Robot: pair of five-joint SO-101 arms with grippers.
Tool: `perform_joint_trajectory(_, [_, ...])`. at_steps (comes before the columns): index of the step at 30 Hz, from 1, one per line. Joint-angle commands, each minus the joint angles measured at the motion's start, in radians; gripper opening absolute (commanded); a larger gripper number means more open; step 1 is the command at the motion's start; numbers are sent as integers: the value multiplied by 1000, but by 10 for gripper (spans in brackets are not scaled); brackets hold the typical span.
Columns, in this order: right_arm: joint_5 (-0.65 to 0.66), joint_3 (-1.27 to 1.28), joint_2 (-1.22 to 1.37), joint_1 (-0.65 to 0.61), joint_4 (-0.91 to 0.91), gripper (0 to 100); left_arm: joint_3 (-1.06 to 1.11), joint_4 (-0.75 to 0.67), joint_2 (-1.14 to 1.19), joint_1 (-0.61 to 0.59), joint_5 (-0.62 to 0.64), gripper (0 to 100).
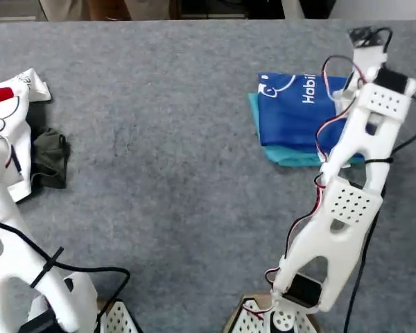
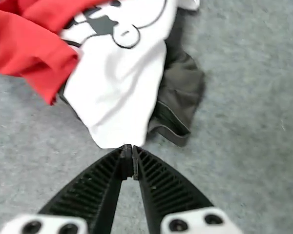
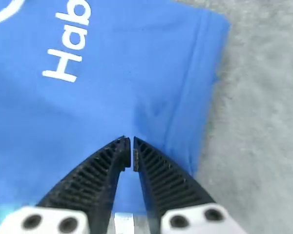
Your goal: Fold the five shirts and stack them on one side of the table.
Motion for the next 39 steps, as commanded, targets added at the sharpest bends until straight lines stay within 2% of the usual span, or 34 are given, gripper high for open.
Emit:
perform_joint_trajectory(1, [14,-260,-53,-16,164,23,-17,-34,10,-54,15,43])
perform_joint_trajectory(4, [15,-409,-51,-8,258,23,-78,-61,122,-124,48,112])
perform_joint_trajectory(7, [14,-481,-58,5,267,23,-132,-155,288,-186,46,132])
perform_joint_trajectory(13, [9,-493,-58,13,267,23,-241,-272,699,-164,51,187])
perform_joint_trajectory(15, [8,-490,-58,12,267,23,-295,-273,808,-155,44,160])
perform_joint_trajectory(18, [8,-495,-58,8,267,23,-385,-272,908,-133,44,57])
perform_joint_trajectory(19, [8,-496,-58,8,267,23,-413,-256,918,-132,44,12])
perform_joint_trajectory(27, [8,-490,-93,13,269,2,-646,114,773,-57,49,18])
perform_joint_trajectory(30, [8,-489,-165,13,269,2,-647,236,630,15,51,18])
perform_joint_trajectory(34, [6,-487,-271,5,269,2,-588,376,375,201,52,18])
perform_joint_trajectory(37, [11,-469,-332,-15,269,2,-542,420,130,440,97,18])
perform_joint_trajectory(39, [12,-424,-371,-27,269,2,-517,422,-36,663,155,18])
